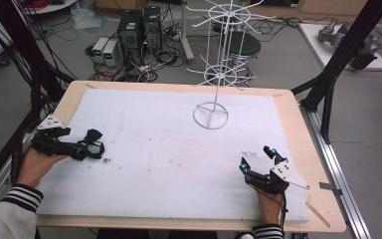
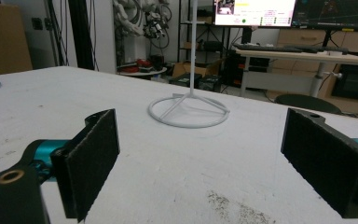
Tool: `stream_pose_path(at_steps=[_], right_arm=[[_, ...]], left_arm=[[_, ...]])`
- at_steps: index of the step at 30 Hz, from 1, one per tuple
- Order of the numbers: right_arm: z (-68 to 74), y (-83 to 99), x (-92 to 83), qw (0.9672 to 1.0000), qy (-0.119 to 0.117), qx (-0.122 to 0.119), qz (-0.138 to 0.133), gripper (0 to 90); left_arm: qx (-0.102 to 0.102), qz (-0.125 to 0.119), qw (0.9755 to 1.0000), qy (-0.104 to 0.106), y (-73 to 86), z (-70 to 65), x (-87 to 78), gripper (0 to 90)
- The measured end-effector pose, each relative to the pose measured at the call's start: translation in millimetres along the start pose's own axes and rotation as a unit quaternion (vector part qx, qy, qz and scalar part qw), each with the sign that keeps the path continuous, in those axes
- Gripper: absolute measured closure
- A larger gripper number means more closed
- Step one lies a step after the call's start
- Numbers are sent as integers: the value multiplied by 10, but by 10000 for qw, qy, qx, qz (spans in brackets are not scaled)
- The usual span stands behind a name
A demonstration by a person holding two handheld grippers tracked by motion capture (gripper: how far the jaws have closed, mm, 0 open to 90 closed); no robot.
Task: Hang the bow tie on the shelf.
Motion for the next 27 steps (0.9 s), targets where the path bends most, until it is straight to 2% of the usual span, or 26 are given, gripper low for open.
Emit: stream_pose_path(at_steps=[5,7,8,12,15,20,27], right_arm=[[3,0,-1,10000,2,8,4,105],[2,0,-1,10000,6,1,4,105],[2,0,-1,10000,7,1,5,105],[2,0,-1,10000,2,7,3,105],[2,0,-1,10000,7,-1,4,105],[0,-2,-1,10000,5,2,-1,105],[2,0,-1,10000,3,6,3,105]], left_arm=[[63,387,9992,100,13,35,67,207],[-23,418,9990,119,15,49,87,229],[-36,546,9984,146,21,62,110,240],[-34,725,9970,262,26,71,159,263],[-50,800,9963,299,23,71,182,272],[-52,1016,9938,452,8,67,251,284],[-159,1176,9916,505,14,63,329,315]])
Point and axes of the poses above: each handheld gripper's, and its own axes: x roughly forward along the jaws, y roughly out of its underside, z roughly to its left, the point moved 1 cm from there along x, roughly forward along the jaws, and after that the axes turned 15 degrees about x, right-handed, at the moved point
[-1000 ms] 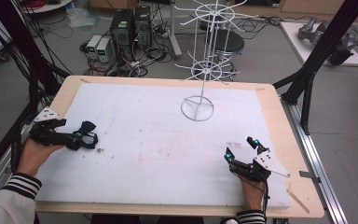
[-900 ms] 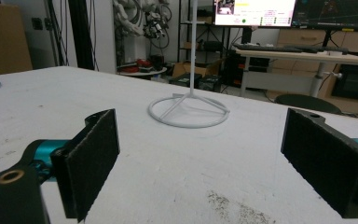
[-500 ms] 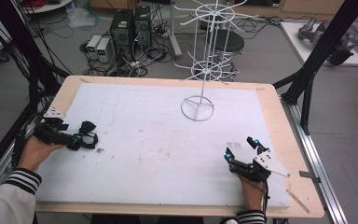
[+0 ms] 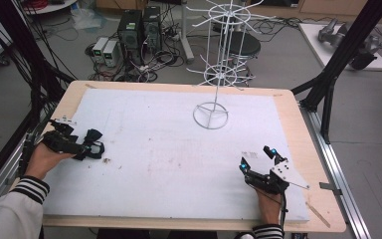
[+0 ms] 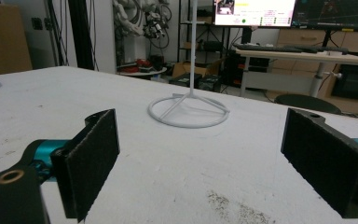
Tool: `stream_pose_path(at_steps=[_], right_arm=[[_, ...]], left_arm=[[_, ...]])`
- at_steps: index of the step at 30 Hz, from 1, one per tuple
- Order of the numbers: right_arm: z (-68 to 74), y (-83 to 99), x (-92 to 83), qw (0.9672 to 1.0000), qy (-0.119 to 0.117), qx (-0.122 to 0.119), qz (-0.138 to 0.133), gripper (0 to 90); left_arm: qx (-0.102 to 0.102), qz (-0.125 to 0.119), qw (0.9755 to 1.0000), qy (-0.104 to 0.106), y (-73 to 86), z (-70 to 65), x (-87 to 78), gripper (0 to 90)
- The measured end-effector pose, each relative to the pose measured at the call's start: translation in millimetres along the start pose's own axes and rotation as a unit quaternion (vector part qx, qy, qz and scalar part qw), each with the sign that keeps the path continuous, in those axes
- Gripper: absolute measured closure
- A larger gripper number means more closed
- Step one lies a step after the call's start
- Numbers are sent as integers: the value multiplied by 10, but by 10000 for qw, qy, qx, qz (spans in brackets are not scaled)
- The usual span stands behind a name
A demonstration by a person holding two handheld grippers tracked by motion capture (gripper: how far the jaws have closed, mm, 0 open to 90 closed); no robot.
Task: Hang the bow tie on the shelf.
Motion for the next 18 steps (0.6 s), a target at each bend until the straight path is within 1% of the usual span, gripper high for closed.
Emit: stream_pose_path(at_steps=[2,3,4,5,8,9,12,13,16,18], right_arm=[[0,0,0,10000,0,3,-2,105],[1,1,-1,10000,10,8,4,105],[1,1,-1,10000,10,8,4,105],[1,0,0,10000,4,6,-2,105],[-3,-1,0,10000,5,-10,-8,105],[0,1,-1,10000,6,10,-2,105],[-3,-1,-1,10000,5,-8,-7,105],[0,1,-1,10000,9,8,-2,105],[0,1,-1,10000,9,4,-4,105],[-2,-1,-1,10000,9,-11,-13,105]], left_arm=[[-33,37,10000,9,-10,-3,17,329],[-74,86,9999,-26,-18,-4,30,340],[-74,86,9999,-26,-18,-4,30,351],[-134,122,9998,1,-20,-3,43,367],[-171,164,9997,35,-24,5,48,385],[-215,161,9996,51,-26,0,57,408],[-222,198,9995,78,-32,-3,66,431],[-234,237,9994,119,-41,-8,76,454],[-249,276,9992,139,-46,-11,90,503],[-283,289,9991,144,-52,-15,98,519]])
Point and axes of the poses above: each handheld gripper's, and its own axes: x roughly forward along the jaws, y roughly out of its underside, z roughly to its left, the point moved 1 cm from there along x, roughly forward along the jaws, and after that the axes turned 15 degrees about x, right-handed, at the moved point
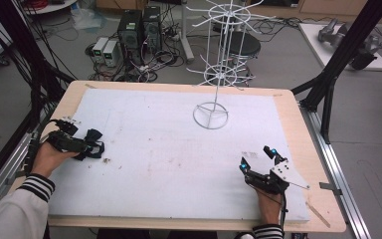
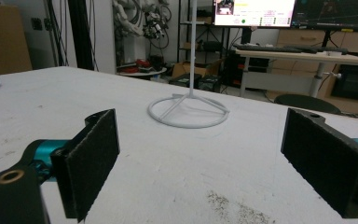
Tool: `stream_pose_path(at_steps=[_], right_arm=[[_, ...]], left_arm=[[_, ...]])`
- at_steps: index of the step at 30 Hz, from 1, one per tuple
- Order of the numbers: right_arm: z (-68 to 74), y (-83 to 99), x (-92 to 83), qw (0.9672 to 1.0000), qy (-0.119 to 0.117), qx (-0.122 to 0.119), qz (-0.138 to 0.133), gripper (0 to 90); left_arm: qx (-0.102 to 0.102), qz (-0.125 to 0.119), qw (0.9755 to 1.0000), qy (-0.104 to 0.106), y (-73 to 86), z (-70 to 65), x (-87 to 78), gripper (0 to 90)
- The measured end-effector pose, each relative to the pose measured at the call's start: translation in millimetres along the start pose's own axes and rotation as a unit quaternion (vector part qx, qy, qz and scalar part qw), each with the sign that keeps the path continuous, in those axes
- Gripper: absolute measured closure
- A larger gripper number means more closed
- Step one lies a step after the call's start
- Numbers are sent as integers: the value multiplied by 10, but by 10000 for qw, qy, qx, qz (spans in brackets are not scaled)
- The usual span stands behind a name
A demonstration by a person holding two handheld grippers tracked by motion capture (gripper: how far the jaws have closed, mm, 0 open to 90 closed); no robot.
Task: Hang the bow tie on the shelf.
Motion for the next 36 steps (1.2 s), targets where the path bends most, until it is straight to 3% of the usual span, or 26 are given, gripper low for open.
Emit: stream_pose_path(at_steps=[5,13,24,36], right_arm=[[1,1,-3,10000,1,4,-1,105],[0,2,-4,10000,5,10,-2,105],[3,2,-4,10000,13,46,-2,105],[1,2,-2,10000,11,2,-4,105]], left_arm=[[-78,-29,10000,-31,9,15,-12,633],[-86,17,9999,-124,13,13,-17,712],[-11,27,9996,-293,-2,-17,-31,750],[-27,-557,9972,-492,-1,-13,-198,749]])
Point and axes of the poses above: each handheld gripper's, and its own axes: x roughly forward along the jaws, y roughly out of its underside, z roughly to its left, the point moved 1 cm from there along x, roughly forward along the jaws, and after that the axes turned 15 degrees about x, right-handed, at the moved point
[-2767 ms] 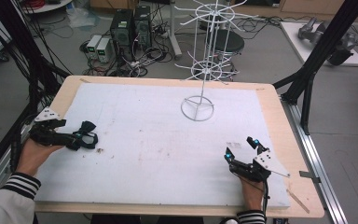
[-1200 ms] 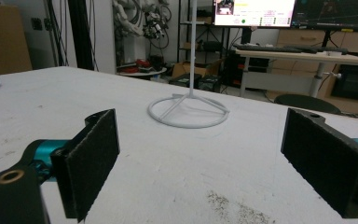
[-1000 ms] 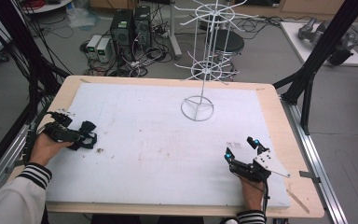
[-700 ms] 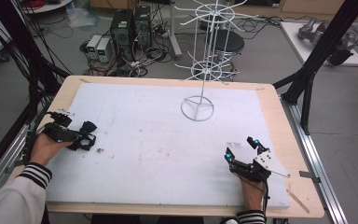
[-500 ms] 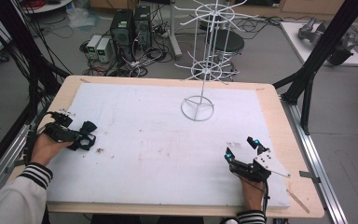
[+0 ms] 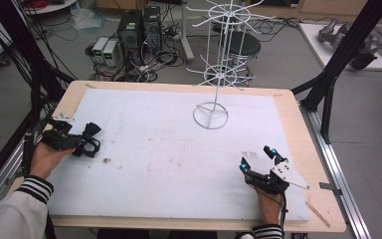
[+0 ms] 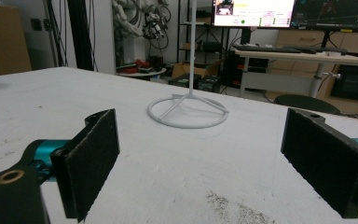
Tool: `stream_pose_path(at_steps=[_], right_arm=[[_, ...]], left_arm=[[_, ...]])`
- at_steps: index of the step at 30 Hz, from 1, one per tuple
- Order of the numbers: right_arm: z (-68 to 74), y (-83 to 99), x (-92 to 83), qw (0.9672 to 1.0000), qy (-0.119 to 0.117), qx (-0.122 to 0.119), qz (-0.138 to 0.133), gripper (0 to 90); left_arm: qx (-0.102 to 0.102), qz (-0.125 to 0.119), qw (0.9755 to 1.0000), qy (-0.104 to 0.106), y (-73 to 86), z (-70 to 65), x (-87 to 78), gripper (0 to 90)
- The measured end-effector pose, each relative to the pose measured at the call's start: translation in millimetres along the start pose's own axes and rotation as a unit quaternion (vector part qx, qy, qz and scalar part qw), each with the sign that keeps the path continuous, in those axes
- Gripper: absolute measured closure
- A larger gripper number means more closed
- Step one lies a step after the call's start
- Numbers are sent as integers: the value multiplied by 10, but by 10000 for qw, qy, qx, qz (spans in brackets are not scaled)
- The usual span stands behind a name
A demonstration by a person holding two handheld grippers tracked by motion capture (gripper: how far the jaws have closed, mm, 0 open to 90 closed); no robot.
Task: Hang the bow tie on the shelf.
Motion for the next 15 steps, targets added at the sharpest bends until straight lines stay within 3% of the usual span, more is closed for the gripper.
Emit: stream_pose_path(at_steps=[8,15], right_arm=[[0,-1,0,10000,-3,5,-7,105],[-2,-2,1,10000,-3,0,-15,105]], left_arm=[[40,-466,9988,-120,-70,-41,-81,749],[112,-975,9951,-123,-220,-126,-167,749]])
Point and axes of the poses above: each handheld gripper's, and its own axes: x roughly forward along the jaws, y roughly out of its underside, z roughly to its left, the point moved 1 cm from there along x, roughly forward along the jaws, and after that the axes turned 15 degrees about x, right-handed, at the moved point
